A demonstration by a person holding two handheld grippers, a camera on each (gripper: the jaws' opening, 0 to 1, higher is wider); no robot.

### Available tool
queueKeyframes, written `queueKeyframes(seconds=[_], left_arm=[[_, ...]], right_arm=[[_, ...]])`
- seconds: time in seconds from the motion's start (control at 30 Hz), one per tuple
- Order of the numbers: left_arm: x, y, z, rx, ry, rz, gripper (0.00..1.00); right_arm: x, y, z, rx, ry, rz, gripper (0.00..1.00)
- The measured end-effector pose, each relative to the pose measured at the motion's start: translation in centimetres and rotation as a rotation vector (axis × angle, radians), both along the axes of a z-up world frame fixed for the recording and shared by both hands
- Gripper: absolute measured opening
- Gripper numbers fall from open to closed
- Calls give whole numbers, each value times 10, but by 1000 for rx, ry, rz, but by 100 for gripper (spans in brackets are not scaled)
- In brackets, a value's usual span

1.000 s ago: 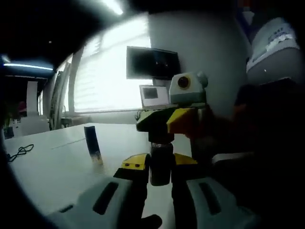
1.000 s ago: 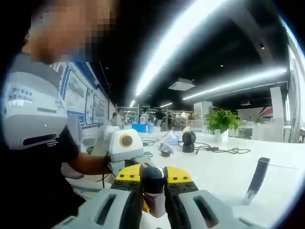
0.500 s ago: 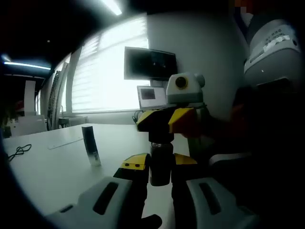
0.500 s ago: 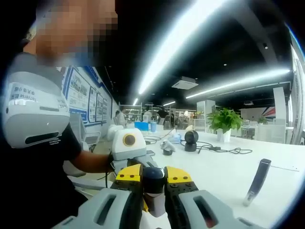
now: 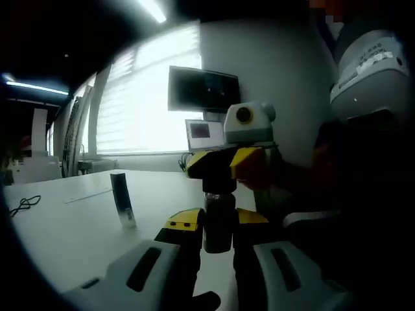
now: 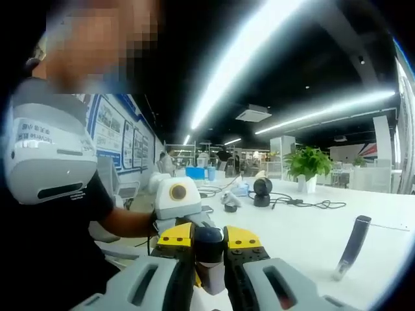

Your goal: Pick up cosmetic bottle twist off cap place on table pick up cap screw tight cap place on table

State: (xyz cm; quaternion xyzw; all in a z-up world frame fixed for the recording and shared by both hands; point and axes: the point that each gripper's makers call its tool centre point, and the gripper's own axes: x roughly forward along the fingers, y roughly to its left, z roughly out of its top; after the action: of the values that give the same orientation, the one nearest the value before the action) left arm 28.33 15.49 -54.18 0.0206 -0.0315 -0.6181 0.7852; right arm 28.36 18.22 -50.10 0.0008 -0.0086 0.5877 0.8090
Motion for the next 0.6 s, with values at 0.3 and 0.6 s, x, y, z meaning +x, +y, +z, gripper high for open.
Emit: queueKeyframes(seconds=[0.3,0.6], left_arm=[[4,2,-4,-8,8,14,8],[7,1,-8,-2,6,30,8]], right_arm=[[5,-1,-1,12,25,-18,11],[9,-4,3,27,40,-34,11]])
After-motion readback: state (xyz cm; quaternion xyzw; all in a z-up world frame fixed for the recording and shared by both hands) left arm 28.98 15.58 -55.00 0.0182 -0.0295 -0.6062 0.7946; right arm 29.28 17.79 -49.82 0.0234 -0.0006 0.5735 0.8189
